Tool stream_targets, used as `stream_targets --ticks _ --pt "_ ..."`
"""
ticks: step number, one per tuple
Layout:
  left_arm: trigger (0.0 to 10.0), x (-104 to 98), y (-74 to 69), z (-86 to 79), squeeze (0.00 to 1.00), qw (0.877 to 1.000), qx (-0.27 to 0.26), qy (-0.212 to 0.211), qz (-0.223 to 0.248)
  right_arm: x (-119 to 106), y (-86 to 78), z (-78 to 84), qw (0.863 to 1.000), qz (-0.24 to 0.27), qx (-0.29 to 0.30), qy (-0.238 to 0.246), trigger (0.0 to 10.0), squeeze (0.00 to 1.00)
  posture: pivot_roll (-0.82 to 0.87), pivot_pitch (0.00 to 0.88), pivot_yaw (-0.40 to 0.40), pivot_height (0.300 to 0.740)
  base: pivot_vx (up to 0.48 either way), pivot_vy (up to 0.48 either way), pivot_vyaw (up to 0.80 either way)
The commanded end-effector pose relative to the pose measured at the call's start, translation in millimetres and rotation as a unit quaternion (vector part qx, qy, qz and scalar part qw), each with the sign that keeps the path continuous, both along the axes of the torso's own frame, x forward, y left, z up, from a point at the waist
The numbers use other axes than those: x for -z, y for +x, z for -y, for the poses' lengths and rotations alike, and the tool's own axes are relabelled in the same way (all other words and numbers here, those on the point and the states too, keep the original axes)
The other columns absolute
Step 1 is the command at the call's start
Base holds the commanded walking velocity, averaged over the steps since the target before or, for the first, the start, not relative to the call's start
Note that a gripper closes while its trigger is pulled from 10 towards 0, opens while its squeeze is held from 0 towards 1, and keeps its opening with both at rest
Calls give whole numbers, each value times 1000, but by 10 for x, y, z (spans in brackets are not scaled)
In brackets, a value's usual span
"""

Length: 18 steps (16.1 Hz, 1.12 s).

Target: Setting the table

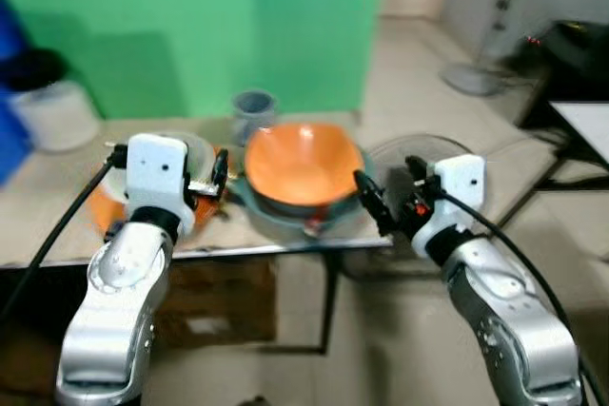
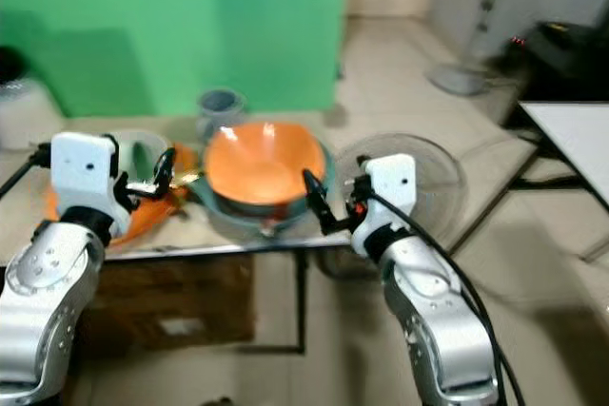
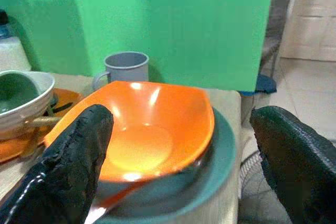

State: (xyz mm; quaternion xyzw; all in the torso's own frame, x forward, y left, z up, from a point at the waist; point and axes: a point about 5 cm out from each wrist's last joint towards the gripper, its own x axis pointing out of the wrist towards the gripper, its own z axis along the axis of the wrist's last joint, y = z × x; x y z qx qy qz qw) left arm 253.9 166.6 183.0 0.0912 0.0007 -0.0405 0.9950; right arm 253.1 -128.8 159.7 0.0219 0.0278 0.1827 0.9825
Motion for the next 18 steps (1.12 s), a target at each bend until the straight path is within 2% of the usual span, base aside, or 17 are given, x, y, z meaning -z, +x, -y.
stream_targets --ticks 1,4,5,6,9,10,11,12,13,14,17,18 --pt "10000 -35 -3 71 0 1000 15 3 6 -8 31 77 1000 1 15 1 10000 0 144 0 17 740 262 0 0" --pt "10000 -65 4 82 0 1000 19 8 11 -32 90 87 1000 1 15 9 10000 0 155 0 13 740 87 0 0" --pt "10000 -90 4 101 0 999 31 9 16 -32 151 81 1000 -18 15 20 10000 0 160 0 11 740 0 0 0" --pt "10000 -112 8 139 0 998 63 21 17 -16 308 59 998 -65 22 14 10000 0 159 0 15 740 0 0 0" --pt "10000 -118 21 176 0 995 95 21 12 -62 487 65 996 -80 31 1 10000 0 155 0 21 740 0 0 0" --pt "10000 -108 -1 216 0 991 133 14 1 -102 618 129 995 -83 56 -23 10000 0 156 0 16 740 0 0 0" --pt "10000 -98 -32 250 0 986 164 4 -8 -105 677 182 993 -96 70 -19 10000 0 155 0 14 740 0 0 0" --pt "10000 -74 -88 311 0 976 216 -2 -25 -80 744 252 988 -132 83 0 10000 0 156 0 11 740 0 0 0" --pt "10000 -30 -139 360 0 964 262 10 -46 -47 791 319 981 -165 98 12 10000 878 158 0 6 740 0 0 0" --pt "10000 -13 -171 384 0 957 284 9 -57 -37 811 348 978 -179 103 17 10000 1000 155 0 6 740 0 0 0" --pt "10000 2 -224 421 0 944 321 3 -72 -13 863 392 971 -210 113 21 10000 1000 149 0 9 740 0 0 0" --pt "10000 5 -244 444 0 938 338 1 -77 3 886 402 966 -231 116 28 10000 663 143 0 15 740 0 0 0"
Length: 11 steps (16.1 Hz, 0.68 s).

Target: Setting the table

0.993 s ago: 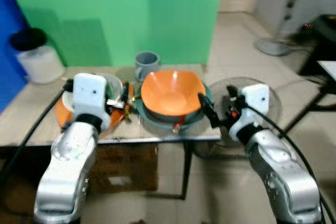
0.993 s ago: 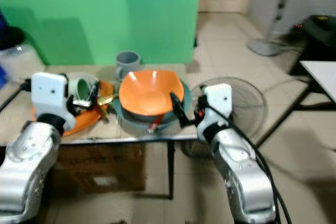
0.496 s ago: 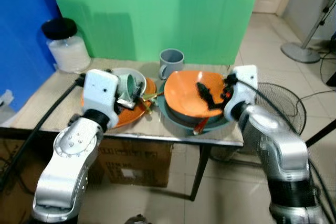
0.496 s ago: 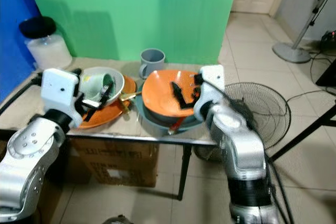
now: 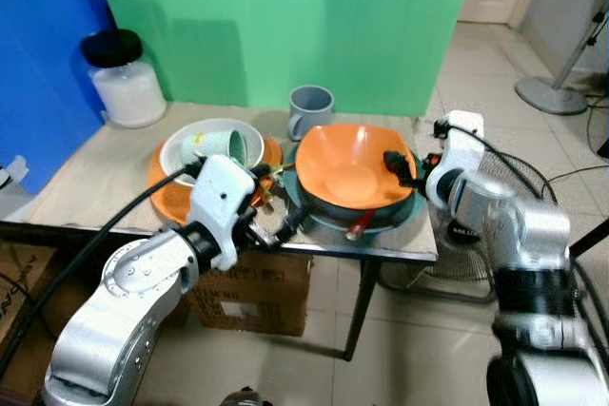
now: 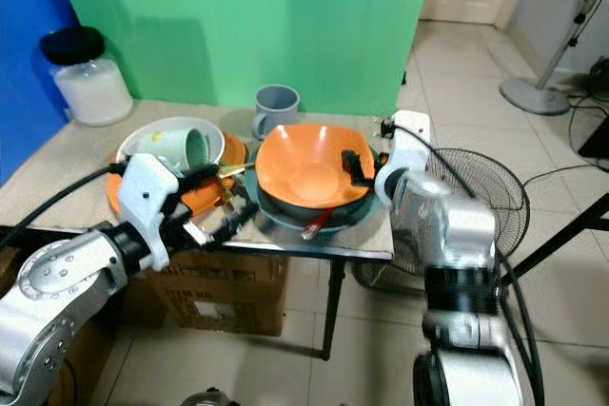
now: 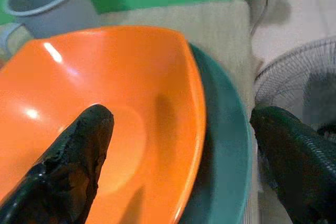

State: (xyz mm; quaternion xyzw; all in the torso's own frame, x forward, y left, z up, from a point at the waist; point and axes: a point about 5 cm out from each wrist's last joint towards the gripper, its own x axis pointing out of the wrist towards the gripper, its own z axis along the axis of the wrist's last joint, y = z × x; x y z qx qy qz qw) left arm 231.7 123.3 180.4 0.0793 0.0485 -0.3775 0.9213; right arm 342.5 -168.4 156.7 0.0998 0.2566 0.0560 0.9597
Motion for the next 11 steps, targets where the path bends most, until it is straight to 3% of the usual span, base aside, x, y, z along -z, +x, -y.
stream_targets --ticks 1,3,4,5,6,7,9,10,11 --pt "10000 -20 -51 43 0 1000 30 0 -4 -31 29 8 999 -23 9 27 10000 0 139 0 18 740 0 0 0" --pt "10000 -22 -57 45 0 999 38 1 -6 -64 53 -11 997 -39 11 67 10000 0 137 0 21 740 0 0 0" --pt "10000 -22 -56 43 0 999 39 2 -7 -72 55 -15 996 -44 11 80 5020 0 137 0 21 740 0 0 0" --pt "10000 -22 -55 42 0 999 40 2 -8 -71 52 -20 994 -57 9 94 1176 0 137 0 22 740 0 0 0" --pt "10000 -21 -55 44 0 999 42 4 -8 -66 47 -23 992 -71 4 103 1137 0 138 0 21 740 0 0 0" --pt "10000 -16 -59 47 0 999 46 8 -10 -64 46 -28 989 -92 0 119 1922 0 138 0 22 740 0 0 0" --pt "10000 -12 -69 54 0 999 50 9 -12 -71 54 -28 986 -98 5 137 1255 0 138 0 22 740 0 0 0" --pt "10000 4 -80 57 0 998 56 17 -15 -61 49 -39 982 -108 7 156 0 0 138 0 22 740 0 0 0" --pt "10000 11 -84 56 0 998 58 22 -15 -58 46 -44 980 -113 7 163 0 0 138 0 22 740 0 0 0"
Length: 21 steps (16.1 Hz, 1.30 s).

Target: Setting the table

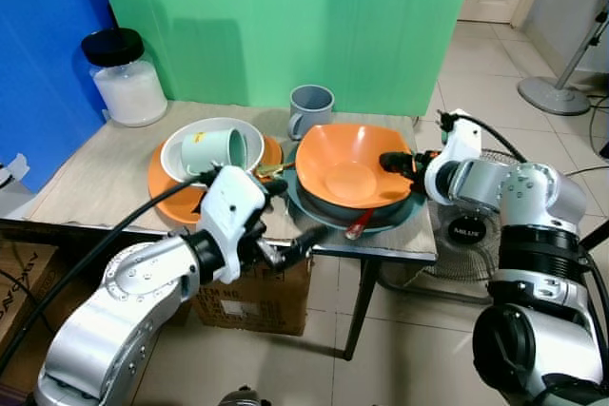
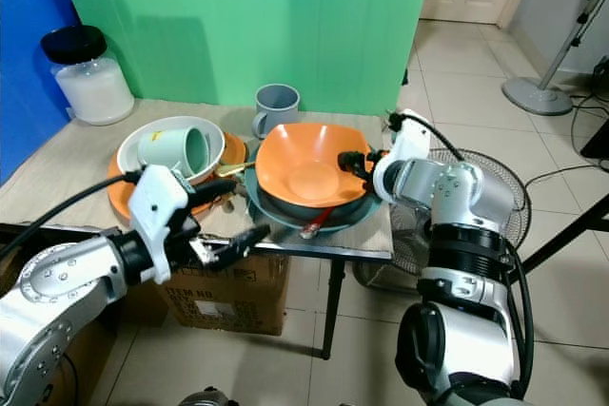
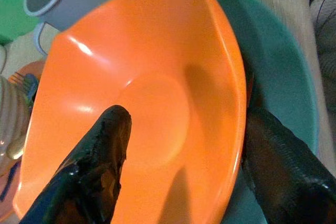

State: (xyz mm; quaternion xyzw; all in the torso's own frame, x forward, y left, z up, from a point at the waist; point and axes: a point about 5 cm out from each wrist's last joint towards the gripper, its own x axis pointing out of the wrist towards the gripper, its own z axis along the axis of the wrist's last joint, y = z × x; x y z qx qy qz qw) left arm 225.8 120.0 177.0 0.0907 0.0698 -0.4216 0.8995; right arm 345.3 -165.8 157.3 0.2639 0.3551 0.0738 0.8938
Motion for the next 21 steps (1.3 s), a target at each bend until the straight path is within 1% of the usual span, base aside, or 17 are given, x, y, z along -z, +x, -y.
stream_targets --ticks 1,3,8,10,11,15,19,21 --pt "10000 -20 -24 26 0 1000 11 5 4 -40 9 -29 1000 -6 -2 21 0 0 137 0 25 740 0 0 0" --pt "10000 -22 -20 35 0 1000 12 2 3 -18 -8 -37 999 -27 -8 40 0 0 136 0 26 740 0 0 0" --pt "10000 -31 -13 43 0 1000 12 1 4 43 -30 -38 997 -51 -4 62 0 0 135 0 26 740 0 0 0" --pt "10000 -33 -13 49 0 1000 13 1 4 52 -32 -31 997 -53 -3 63 0 0 135 0 25 740 0 0 0" --pt "10000 -31 -17 49 0 1000 14 2 4 54 -31 -17 997 -53 0 55 0 0 134 0 25 740 0 0 0" --pt "10000 -28 -20 59 0 1000 16 3 4 63 -40 -28 996 -59 1 72 0 0 130 0 24 740 0 0 0" --pt "10000 -25 -25 63 0 1000 18 6 6 72 -51 -19 995 -61 4 73 0 0 123 0 27 740 0 0 0" --pt "10000 -25 -32 63 0 1000 21 7 8 30 -53 1 995 -54 17 77 0 0 117 0 32 740 0 0 0"
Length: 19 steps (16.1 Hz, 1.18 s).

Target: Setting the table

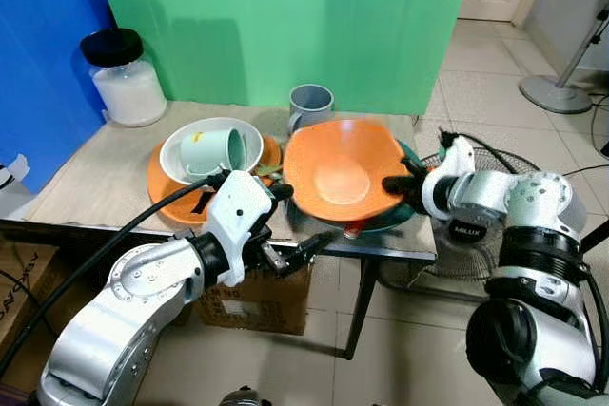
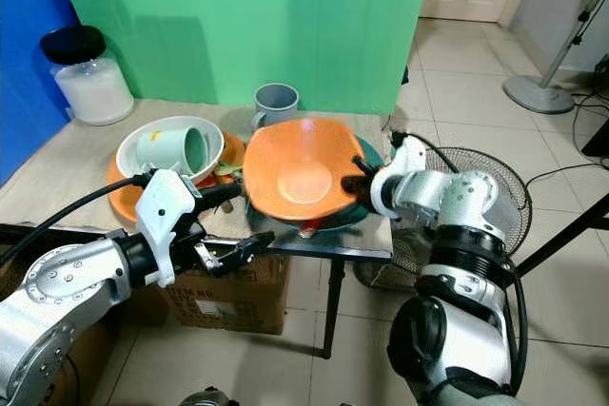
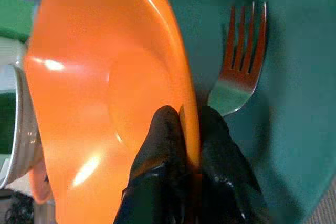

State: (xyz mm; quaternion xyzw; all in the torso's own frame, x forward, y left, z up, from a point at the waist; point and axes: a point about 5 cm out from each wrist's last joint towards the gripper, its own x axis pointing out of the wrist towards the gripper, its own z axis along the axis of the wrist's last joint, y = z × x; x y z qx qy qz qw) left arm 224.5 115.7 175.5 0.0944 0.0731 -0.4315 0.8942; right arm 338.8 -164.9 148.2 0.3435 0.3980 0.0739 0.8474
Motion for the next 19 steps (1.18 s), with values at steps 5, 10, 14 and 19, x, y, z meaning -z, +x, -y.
stream_targets --ticks 5,10,14,19 --pt "10000 -49 -11 14 0 1000 12 1 13 -231 -17 43 998 53 19 15 0 0 115 0 38 740 0 0 0" --pt "10000 -67 -6 13 0 1000 15 -1 17 -418 -73 145 993 82 54 60 0 0 109 0 51 740 0 0 0" --pt "10000 -156 121 19 0 998 -23 -28 48 -803 -193 277 968 228 102 -22 0 0 94 0 67 740 0 0 0" --pt "10000 -298 296 5 0 983 -134 -76 103 -1056 -545 172 907 393 130 -80 10000 0 86 0 80 740 0 0 0"
